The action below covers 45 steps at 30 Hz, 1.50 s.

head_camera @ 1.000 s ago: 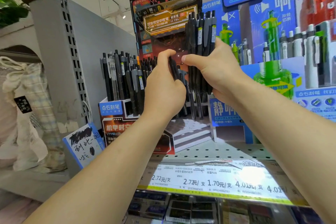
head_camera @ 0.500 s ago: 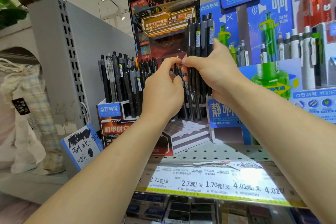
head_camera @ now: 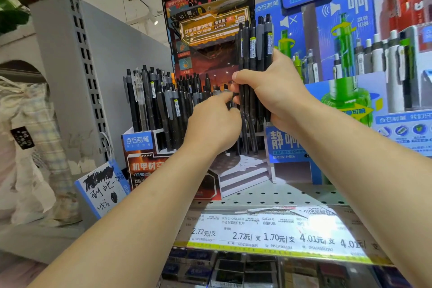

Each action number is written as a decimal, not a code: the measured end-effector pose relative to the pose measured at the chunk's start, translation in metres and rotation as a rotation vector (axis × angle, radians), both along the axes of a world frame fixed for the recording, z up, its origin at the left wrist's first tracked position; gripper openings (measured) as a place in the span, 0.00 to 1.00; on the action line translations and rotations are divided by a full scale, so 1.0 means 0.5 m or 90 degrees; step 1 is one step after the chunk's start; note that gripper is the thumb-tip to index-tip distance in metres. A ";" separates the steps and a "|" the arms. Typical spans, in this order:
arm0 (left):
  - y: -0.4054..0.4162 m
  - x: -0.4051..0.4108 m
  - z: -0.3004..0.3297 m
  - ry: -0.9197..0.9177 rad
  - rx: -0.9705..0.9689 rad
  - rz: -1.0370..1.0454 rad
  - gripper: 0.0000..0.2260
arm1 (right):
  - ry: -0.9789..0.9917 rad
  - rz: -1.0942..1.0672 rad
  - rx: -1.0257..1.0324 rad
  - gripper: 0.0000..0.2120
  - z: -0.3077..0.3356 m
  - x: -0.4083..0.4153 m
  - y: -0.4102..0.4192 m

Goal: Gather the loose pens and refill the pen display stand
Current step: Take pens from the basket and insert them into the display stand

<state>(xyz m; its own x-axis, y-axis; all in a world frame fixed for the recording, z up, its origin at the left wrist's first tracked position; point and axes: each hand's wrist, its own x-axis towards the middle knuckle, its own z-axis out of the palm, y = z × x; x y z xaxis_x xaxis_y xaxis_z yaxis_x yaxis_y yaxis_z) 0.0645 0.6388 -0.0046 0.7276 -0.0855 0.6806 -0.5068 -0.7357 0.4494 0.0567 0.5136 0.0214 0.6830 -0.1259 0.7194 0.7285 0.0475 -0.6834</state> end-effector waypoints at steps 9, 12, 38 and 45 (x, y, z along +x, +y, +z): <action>-0.004 -0.010 0.002 0.078 0.030 0.031 0.38 | 0.014 0.003 0.029 0.16 0.001 0.000 0.003; -0.003 -0.010 0.001 0.060 0.050 0.030 0.33 | 0.025 -0.004 0.025 0.18 0.002 0.000 0.002; 0.017 -0.016 -0.003 -0.222 -0.304 -0.150 0.20 | 0.027 0.017 0.010 0.10 0.002 0.000 0.005; 0.011 -0.014 -0.007 -0.168 -0.215 -0.069 0.15 | 0.015 0.023 0.008 0.11 -0.001 -0.002 0.005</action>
